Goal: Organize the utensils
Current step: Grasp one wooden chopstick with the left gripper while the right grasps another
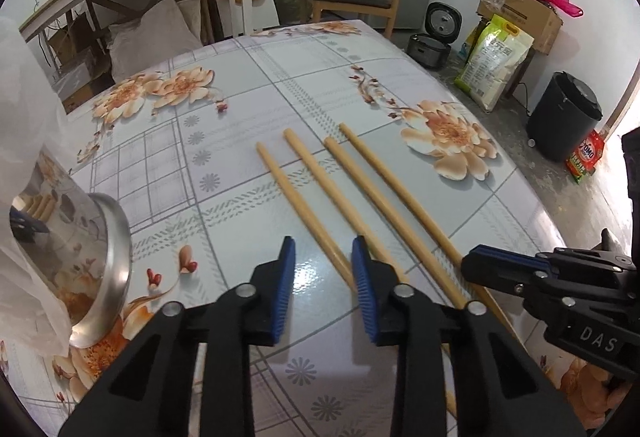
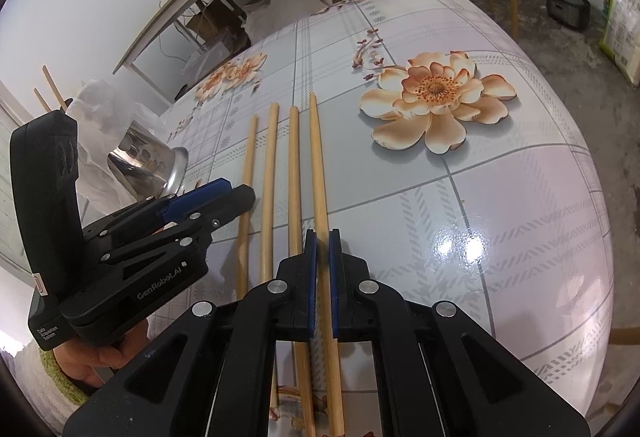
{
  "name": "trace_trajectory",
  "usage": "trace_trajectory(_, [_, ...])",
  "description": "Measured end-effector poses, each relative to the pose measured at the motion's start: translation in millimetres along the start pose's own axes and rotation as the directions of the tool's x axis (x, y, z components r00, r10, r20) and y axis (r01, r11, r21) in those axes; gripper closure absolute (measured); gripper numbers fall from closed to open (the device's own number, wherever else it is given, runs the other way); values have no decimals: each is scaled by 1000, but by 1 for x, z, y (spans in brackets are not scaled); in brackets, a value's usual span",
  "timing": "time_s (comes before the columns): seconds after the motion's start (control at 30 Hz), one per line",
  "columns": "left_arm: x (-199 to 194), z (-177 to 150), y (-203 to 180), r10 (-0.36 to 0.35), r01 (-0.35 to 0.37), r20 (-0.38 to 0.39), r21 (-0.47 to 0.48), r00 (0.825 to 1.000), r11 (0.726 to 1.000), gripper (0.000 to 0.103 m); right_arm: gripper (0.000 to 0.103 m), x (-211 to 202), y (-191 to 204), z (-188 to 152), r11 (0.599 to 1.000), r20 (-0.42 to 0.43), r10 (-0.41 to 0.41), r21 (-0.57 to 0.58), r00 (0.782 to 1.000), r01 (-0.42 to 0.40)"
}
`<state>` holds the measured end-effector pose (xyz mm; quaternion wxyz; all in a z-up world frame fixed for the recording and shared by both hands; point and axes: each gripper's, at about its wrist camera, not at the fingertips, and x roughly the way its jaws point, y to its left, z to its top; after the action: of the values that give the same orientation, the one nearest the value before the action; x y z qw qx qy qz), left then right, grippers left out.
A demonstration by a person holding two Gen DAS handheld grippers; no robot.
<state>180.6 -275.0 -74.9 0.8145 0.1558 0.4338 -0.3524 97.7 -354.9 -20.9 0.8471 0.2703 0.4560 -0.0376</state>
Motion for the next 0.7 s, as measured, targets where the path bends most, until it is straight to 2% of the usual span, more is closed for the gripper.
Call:
trace_trajectory(0.13, [0,-1,3,20,-20,1,-7,1000,1000,89,99,0,0,0,1000,0,-5,-3,1000,5])
trace_trajectory(0.3, [-2,-5,6,51,-51,3,-4,999,999,96,99,0,4,1,999,-1,-34,-20,999,34])
trace_trajectory(0.47, [-8,-12,10,68,-68,7,-12,998,998,97,99,1,12,1,996,-5,-82,-36,997,82])
trace_trajectory(0.7, [-25,-33,19,83,-83,-8,-33,997,996,97,99,-2,14,-7,996,-22,-78,-31,997,78])
